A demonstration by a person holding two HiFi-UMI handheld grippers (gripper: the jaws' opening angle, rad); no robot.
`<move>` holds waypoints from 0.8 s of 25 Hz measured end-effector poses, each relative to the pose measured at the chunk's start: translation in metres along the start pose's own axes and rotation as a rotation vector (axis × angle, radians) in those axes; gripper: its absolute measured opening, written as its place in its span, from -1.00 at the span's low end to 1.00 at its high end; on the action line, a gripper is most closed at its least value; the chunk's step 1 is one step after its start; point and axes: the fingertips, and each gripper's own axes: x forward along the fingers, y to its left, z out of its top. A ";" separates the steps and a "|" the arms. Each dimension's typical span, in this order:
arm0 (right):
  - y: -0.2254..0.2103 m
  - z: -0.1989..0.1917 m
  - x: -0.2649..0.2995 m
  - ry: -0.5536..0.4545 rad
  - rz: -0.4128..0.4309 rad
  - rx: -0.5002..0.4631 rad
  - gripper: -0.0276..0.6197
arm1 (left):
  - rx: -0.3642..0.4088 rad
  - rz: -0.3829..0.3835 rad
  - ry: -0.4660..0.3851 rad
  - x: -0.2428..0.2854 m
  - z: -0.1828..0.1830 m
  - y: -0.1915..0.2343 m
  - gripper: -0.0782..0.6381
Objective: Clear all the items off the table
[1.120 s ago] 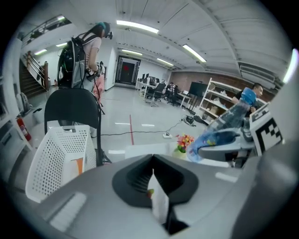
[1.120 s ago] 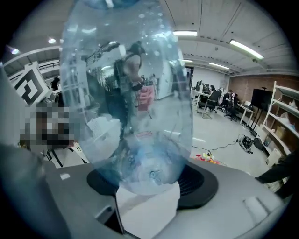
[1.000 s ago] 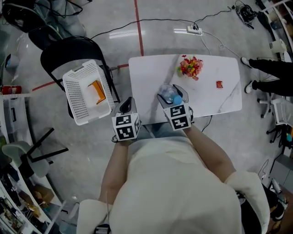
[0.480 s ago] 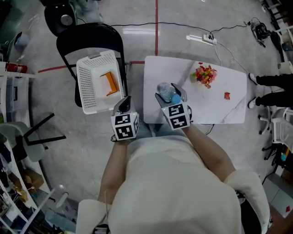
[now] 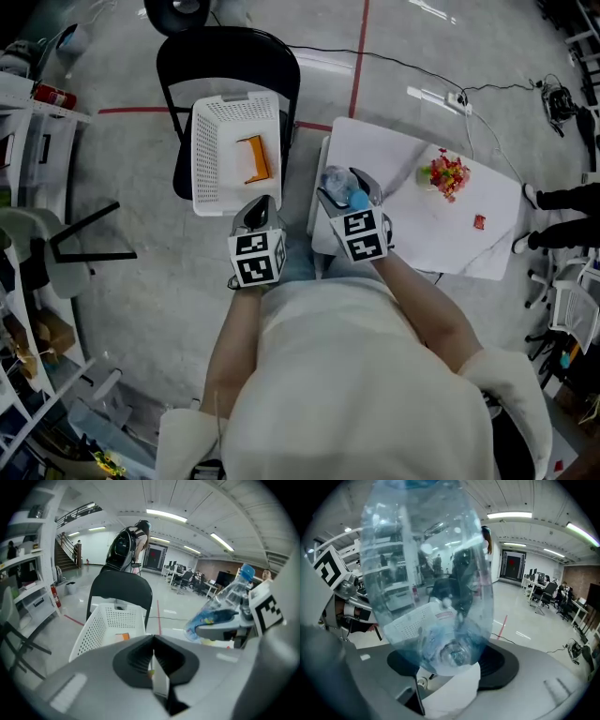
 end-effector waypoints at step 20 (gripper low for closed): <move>0.085 0.035 0.084 0.036 0.160 -0.126 0.10 | -0.123 0.101 0.010 -0.003 -0.012 0.089 -0.76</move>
